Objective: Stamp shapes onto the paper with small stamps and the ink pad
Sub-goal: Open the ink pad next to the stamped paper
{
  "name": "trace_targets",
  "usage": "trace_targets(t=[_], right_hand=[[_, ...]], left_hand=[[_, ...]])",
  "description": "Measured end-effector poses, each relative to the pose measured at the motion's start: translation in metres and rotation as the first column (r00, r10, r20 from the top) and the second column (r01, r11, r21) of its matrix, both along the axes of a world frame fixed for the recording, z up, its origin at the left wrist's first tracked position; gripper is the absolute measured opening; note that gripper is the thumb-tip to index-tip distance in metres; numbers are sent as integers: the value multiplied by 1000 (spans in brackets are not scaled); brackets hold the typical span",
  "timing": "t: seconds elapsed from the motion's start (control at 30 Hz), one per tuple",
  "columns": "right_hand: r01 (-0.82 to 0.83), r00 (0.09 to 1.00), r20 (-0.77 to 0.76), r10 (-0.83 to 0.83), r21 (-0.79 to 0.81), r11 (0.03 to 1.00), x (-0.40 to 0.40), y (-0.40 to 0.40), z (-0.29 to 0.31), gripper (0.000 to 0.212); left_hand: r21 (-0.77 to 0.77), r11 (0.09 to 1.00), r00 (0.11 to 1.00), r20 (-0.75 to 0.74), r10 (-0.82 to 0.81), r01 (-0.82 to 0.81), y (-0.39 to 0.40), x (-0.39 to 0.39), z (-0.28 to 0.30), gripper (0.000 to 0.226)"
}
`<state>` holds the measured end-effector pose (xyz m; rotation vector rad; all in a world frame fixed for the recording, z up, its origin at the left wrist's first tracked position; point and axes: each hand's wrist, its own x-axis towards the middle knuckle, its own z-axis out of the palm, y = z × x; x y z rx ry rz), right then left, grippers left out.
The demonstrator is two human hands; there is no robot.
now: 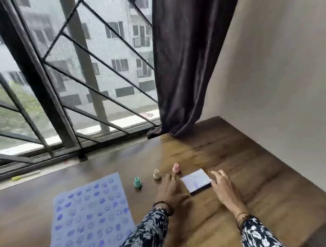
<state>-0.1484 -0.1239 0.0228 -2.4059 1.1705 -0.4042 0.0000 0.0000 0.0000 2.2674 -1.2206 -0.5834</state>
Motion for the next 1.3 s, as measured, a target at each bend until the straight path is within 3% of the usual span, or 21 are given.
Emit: trace_targets(t=[0.1, 0.23, 0.33, 0.6, 0.77, 0.83, 0.93, 1.0, 1.23, 1.3], right_hand=[[67, 994, 86, -70, 43, 997, 2, -16, -11, 27], [48, 987, 144, -68, 134, 990, 4, -11, -16, 25], [54, 981, 176, -85, 171, 984, 0, 9, -18, 25], [-12, 966, 252, -52, 246, 969, -13, 108, -20, 23], [50, 954, 266, -139, 314, 948, -22, 164, -11, 22], [49, 963, 234, -132, 332, 942, -20, 178, -10, 32], [33, 988, 135, -78, 309, 951, -15, 193, -11, 73], [29, 993, 101, -59, 281, 959, -11, 202, -11, 90], [67, 995, 65, -77, 147, 987, -6, 209, -23, 98], [69, 990, 110, -90, 181, 981, -7, 207, -23, 93]], left_hand=[[3, 999, 998, 45, 36, -37, -13, 3, -3, 106], [-6, 1000, 996, 91, 26, -26, 0, -5, 5, 73], [-44, 998, 996, 79, 43, -39, 22, -12, 6, 63], [38, 996, 987, 140, 75, -81, 127, -25, 12, 73], [43, 997, 990, 128, 53, -59, 174, -25, 15, 80], [38, 997, 993, 99, 66, -70, 181, -22, 15, 69], [-54, 991, 991, 41, 124, -121, 185, -16, 12, 36], [-127, 976, 984, 1, 178, -177, 182, -13, 10, 22], [-216, 939, 963, -71, 258, -267, 173, -10, 10, 13], [-218, 936, 960, -89, 264, -278, 173, -9, 9, 11]])
